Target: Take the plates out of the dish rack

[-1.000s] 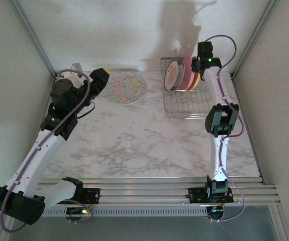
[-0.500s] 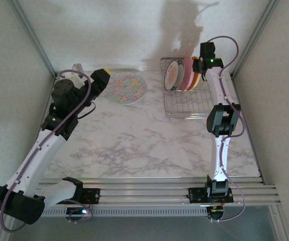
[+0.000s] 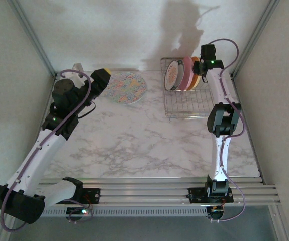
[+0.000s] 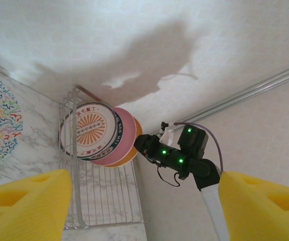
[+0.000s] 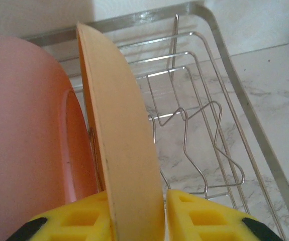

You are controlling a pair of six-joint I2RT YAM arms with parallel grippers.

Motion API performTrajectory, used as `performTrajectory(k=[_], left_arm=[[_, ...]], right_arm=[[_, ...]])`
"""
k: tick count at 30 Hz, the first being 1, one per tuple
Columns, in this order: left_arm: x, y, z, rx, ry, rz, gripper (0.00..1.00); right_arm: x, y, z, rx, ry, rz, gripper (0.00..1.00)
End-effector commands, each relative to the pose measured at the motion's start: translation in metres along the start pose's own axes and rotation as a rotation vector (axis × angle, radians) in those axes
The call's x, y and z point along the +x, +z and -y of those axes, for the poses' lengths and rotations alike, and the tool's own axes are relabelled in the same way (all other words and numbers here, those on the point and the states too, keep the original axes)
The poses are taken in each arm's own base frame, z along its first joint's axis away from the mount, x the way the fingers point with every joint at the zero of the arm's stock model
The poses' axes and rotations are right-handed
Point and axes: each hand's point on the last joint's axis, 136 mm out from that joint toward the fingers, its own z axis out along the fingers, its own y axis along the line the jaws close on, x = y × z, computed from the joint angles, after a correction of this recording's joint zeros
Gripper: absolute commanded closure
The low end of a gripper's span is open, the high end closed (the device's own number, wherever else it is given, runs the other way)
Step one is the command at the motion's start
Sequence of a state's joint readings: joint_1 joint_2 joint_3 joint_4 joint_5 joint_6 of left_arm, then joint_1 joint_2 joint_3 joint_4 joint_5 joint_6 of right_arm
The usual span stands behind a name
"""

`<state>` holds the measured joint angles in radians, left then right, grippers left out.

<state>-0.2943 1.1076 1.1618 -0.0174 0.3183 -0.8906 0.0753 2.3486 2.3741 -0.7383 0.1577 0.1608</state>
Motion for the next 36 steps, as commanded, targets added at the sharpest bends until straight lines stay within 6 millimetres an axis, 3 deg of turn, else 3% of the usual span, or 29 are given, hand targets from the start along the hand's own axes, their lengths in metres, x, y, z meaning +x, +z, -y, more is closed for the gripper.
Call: performTrajectory(k=[1, 10, 17, 31, 36], left_arm=[[0.002, 0.003, 0.010, 0.050, 0.000, -0.005, 0.24], [0.004, 0.005, 0.010, 0.049, -0.002, -0.013, 0.24], [0.003, 0.004, 0.010, 0.049, -0.002, -0.011, 0.24], [0.004, 0.006, 0.011, 0.052, -0.002, -0.015, 0.24], [0.004, 0.006, 0.011, 0.053, -0.001, -0.013, 0.24]], right_arm=[[-0.009, -0.012, 0.003, -0.016, 0.025, 0.022, 0.72], [-0.007, -0.004, 0.004, -0.014, 0.018, 0.009, 0.73], [-0.007, -0.002, 0.006, -0.002, 0.027, 0.014, 0.81], [-0.031, -0.026, -0.010, 0.079, -0.063, 0.110, 0.99], [-0.036, -0.035, -0.008, 0.159, -0.083, 0.139, 1.00]])
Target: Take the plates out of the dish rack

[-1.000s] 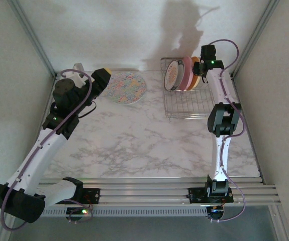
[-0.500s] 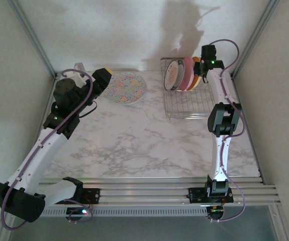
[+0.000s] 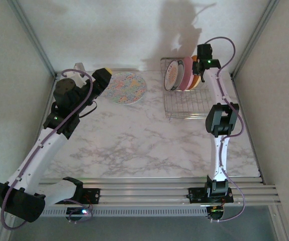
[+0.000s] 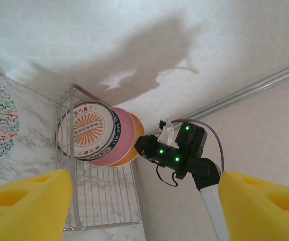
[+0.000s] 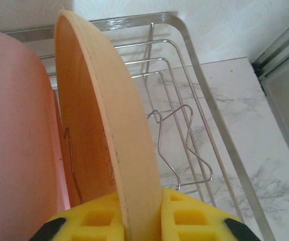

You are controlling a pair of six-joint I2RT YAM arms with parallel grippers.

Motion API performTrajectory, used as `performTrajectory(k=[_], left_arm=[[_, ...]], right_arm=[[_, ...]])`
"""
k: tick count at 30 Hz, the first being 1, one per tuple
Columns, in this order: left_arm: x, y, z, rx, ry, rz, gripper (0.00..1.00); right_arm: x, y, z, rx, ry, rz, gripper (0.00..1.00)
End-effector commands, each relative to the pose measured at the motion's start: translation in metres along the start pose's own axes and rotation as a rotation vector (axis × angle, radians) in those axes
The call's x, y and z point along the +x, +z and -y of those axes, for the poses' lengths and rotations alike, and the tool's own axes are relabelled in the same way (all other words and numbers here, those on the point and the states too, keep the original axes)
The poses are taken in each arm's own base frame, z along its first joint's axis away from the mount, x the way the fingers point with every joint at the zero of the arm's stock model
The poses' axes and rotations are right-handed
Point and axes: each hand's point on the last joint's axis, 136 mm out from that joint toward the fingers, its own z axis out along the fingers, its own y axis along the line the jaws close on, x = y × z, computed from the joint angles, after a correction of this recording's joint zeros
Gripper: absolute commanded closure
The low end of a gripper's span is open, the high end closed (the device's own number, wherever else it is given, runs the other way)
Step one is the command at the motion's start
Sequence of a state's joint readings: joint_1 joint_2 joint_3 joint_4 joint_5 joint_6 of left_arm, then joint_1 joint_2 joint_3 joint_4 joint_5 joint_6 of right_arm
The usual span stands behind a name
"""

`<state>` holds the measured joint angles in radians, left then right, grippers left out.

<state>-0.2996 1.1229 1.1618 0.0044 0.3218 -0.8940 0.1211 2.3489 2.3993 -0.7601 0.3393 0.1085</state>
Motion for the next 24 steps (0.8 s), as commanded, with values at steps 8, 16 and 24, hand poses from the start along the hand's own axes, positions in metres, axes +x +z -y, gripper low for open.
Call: performTrajectory(k=[8, 16, 24], left_arm=[[0.001, -0.001, 0.013, 0.048, 0.004, -0.007, 0.24], [0.000, 0.003, 0.042, 0.154, 0.010, -0.027, 0.24], [0.004, 0.010, 0.066, 0.225, 0.017, -0.050, 0.24]], right_arm=[[-0.050, -0.050, 0.006, 0.138, -0.018, 0.172, 1.00], [-0.052, -0.070, 0.026, 0.220, 0.002, 0.179, 1.00], [-0.060, -0.091, 0.040, 0.256, 0.014, 0.205, 1.00]])
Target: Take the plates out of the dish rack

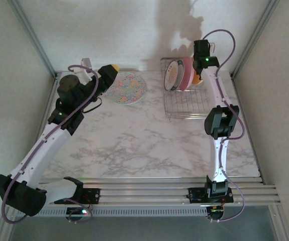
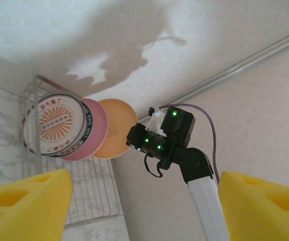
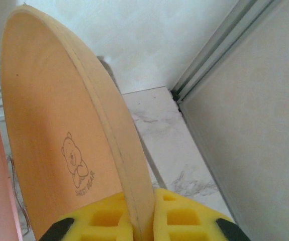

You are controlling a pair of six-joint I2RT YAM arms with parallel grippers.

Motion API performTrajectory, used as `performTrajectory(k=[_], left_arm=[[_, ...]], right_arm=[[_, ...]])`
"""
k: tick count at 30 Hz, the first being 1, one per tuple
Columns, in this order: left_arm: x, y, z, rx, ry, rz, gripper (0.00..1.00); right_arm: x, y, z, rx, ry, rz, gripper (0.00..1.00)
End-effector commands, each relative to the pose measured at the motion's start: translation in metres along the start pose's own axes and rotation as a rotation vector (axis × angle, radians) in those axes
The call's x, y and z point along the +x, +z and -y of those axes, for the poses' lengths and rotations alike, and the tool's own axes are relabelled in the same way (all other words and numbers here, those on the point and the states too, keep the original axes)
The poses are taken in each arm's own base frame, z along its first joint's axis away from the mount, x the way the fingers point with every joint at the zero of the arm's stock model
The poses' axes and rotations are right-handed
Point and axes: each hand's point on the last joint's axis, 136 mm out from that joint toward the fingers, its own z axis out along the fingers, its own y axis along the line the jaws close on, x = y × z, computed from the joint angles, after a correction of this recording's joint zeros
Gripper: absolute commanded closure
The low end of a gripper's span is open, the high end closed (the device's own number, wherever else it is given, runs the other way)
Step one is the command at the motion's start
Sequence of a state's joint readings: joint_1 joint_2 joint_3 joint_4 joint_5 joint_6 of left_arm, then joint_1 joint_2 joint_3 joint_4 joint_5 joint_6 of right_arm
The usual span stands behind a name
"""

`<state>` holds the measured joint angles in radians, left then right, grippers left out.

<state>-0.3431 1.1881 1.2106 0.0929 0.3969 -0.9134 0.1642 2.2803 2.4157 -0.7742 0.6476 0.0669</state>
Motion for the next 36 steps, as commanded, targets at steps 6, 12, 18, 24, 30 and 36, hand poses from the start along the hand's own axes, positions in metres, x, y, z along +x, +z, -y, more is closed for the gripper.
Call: performTrajectory(k=[6, 12, 18, 24, 30, 36], left_arm=[[-0.004, 0.002, 0.040, 0.121, 0.025, -0.001, 0.24], [0.000, 0.011, 0.048, 0.145, 0.029, -0.021, 0.24], [0.006, 0.020, 0.055, 0.168, 0.033, -0.048, 0.24], [0.022, 0.036, 0.060, 0.191, 0.024, -0.107, 0.24], [0.057, 0.067, 0.053, 0.183, 0.015, -0.222, 0.24], [0.107, 0.102, 0.035, 0.119, 0.057, -0.368, 0.23]], right_arm=[[-0.039, -0.051, 0.039, 0.055, 0.064, 0.108, 1.00], [-0.047, -0.073, 0.071, 0.126, 0.079, 0.137, 1.00], [-0.051, -0.095, 0.108, 0.204, 0.088, 0.157, 1.00], [-0.052, -0.127, 0.148, 0.270, 0.102, 0.196, 1.00], [-0.038, -0.163, 0.172, 0.232, 0.161, 0.215, 1.00], [-0.004, -0.204, 0.171, 0.026, 0.280, 0.190, 1.00]])
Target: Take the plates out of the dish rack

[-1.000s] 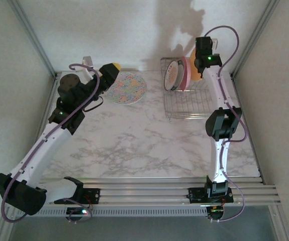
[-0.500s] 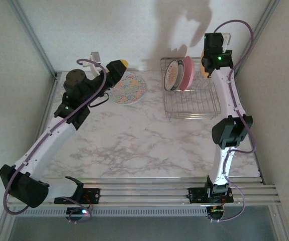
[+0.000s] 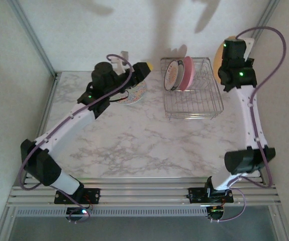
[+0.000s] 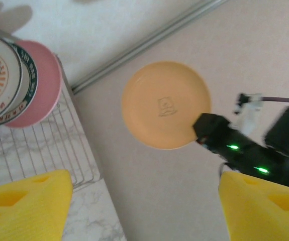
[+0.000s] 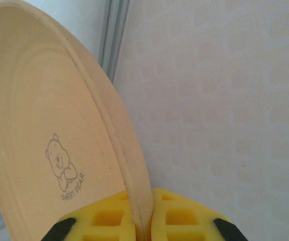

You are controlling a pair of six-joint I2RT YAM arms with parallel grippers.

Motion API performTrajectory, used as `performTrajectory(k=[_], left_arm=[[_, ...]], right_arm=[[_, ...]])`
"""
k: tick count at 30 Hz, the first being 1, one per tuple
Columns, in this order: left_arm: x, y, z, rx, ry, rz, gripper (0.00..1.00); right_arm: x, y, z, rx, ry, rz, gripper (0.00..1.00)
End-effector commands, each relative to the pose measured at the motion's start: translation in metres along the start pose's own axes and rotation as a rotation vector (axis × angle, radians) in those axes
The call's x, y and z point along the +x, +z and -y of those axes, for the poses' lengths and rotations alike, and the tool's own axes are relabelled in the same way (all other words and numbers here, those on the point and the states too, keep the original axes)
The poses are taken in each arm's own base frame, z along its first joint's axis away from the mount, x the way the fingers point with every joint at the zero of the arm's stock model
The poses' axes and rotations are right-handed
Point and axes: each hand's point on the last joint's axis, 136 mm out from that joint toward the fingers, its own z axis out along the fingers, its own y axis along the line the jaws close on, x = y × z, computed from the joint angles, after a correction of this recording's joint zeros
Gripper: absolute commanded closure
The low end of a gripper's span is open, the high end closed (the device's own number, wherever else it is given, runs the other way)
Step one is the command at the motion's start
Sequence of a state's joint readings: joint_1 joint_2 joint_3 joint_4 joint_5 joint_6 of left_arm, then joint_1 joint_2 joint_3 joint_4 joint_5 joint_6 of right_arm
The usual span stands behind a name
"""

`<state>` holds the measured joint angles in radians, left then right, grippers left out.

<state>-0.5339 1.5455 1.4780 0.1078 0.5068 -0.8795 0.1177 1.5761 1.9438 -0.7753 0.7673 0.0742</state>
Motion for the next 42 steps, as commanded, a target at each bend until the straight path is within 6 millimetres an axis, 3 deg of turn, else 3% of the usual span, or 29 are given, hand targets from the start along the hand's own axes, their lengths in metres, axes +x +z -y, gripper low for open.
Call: performTrajectory(k=[1, 5, 10, 17, 22, 25, 33, 35, 36, 40, 42], left_arm=[[0.025, 0.019, 0.005, 0.003, 0.046, -0.102, 0.23], [0.058, 0.048, -0.012, -0.058, 0.081, -0.200, 0.22], [0.081, 0.068, -0.025, -0.094, 0.098, -0.254, 0.22], [0.098, 0.084, -0.036, -0.117, 0.102, -0.300, 0.24], [0.099, 0.088, -0.058, -0.213, 0.110, -0.295, 0.32], [0.097, 0.090, -0.068, -0.262, 0.109, -0.279, 0.43], [0.091, 0.092, -0.075, -0.299, 0.089, -0.250, 0.97], [0.089, 0.090, -0.078, -0.313, 0.082, -0.246, 1.00], [0.087, 0.088, -0.079, -0.319, 0.077, -0.244, 1.00], [0.071, 0.077, -0.078, -0.311, 0.043, -0.207, 1.00], [0.061, 0.067, -0.080, -0.306, 0.018, -0.187, 1.00]], right_arm=[[0.010, -0.030, 0.002, -0.152, 0.139, -0.022, 1.00], [0.034, -0.059, -0.015, -0.357, 0.193, -0.111, 1.00], [0.058, -0.087, -0.041, -0.575, 0.248, -0.227, 1.00], [0.071, -0.105, -0.066, -0.747, 0.311, -0.297, 1.00], [0.073, -0.108, -0.079, -0.805, 0.321, -0.328, 1.00], [0.077, -0.108, -0.087, -0.840, 0.327, -0.355, 1.00], [0.083, -0.101, -0.099, -0.860, 0.305, -0.377, 1.00], [0.084, -0.100, -0.100, -0.858, 0.288, -0.375, 1.00], [0.084, -0.099, -0.100, -0.854, 0.276, -0.375, 0.95], [0.077, -0.104, -0.098, -0.826, 0.236, -0.331, 0.43], [0.072, -0.107, -0.099, -0.820, 0.214, -0.292, 0.31]])
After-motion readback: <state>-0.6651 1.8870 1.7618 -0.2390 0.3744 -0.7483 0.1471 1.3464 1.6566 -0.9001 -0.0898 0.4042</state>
